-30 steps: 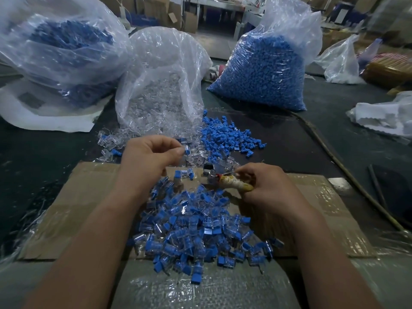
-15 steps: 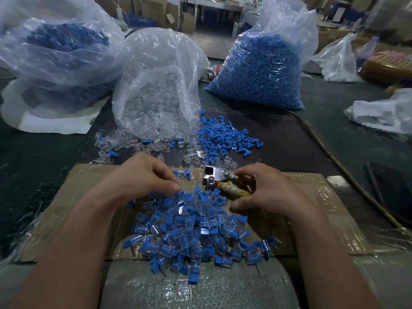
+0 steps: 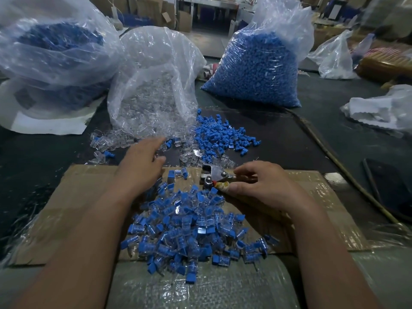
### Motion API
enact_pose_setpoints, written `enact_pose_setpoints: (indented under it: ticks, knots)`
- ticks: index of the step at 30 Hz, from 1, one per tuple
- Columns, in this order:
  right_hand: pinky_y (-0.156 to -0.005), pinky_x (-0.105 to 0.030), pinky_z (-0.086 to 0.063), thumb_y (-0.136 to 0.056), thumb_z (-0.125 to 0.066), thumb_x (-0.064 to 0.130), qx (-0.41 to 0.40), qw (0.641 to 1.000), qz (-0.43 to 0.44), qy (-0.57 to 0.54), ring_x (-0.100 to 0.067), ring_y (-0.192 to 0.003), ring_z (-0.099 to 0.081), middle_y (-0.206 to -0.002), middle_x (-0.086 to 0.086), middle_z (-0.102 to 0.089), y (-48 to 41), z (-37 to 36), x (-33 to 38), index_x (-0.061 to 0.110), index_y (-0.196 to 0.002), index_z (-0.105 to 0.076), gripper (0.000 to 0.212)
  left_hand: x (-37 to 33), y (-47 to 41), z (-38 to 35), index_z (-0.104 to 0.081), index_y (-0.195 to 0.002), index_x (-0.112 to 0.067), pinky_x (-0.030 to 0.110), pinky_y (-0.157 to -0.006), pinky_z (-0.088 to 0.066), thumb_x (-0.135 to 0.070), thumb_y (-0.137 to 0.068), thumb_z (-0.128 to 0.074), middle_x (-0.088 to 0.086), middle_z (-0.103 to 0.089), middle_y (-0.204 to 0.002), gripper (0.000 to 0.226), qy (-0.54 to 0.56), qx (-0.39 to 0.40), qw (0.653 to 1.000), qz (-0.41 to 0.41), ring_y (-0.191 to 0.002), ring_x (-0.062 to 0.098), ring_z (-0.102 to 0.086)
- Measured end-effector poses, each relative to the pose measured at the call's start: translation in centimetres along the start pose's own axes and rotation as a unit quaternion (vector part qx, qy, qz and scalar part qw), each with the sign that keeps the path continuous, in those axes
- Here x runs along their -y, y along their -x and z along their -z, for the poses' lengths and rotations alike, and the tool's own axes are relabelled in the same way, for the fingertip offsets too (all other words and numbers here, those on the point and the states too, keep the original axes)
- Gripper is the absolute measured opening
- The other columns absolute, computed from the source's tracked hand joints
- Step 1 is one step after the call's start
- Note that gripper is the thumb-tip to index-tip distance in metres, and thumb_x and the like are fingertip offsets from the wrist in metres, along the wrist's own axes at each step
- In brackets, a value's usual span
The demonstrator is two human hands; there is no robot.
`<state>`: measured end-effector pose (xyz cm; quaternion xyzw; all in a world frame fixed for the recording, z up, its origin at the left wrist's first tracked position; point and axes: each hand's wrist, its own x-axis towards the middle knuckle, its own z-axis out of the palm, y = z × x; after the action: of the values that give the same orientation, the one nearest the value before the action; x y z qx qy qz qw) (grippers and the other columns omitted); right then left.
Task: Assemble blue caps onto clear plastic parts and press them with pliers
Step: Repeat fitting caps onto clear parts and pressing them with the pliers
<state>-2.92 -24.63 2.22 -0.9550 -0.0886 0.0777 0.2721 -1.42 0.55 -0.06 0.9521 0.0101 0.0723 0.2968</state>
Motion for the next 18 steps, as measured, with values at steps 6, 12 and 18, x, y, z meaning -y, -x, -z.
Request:
enact_pose_setpoints:
  ticks: [6,12,18]
  knots:
    - [-0.063,-0.012,-0.031,-0.080,-0.064,0.046,-0.029,0.999,0.009,0.013,0.005,-0.079,-0.044,-0.089,0.020,-0.050,-0.2,0.3,-0.3,0.028,-0.110,-0.062,0.035,-0.1,0.1,-0.1,-0.061,-0.120,-0.013,0.034,-0.095,-0.036,-0.011,-0.094,-0.045,0.006,-0.057,-0.128,0.030,-0.062,0.031,0.998,0.000,-0.116,0.023,-0.049]
    - [-0.064,-0.013,-0.035,-0.083,-0.063,0.039,-0.061,0.998,-0.003,-0.016,0.006,-0.078,-0.046,-0.081,0.026,-0.049,-0.1,0.7,-0.4,0.027,-0.104,-0.065,0.025,-0.7,0.6,0.7,-0.062,-0.118,-0.009,0.032,-0.100,-0.036,0.005,-0.085,-0.051,0.011,-0.063,-0.120,0.038,0.009,-0.072,0.997,0.036,-0.110,0.022,-0.055]
    - [-0.061,-0.013,-0.034,-0.084,-0.064,0.035,-0.088,0.995,-0.023,-0.035,0.004,-0.079,-0.048,-0.082,0.022,-0.053,-0.4,0.9,-0.9,0.026,-0.105,-0.064,0.023,-0.9,1.2,0.6,-0.069,-0.105,-0.011,0.013,-0.079,-0.039,-0.013,-0.081,-0.069,-0.002,-0.068,-0.096,0.024,0.093,-0.087,0.992,0.007,-0.068,-0.010,-0.048]
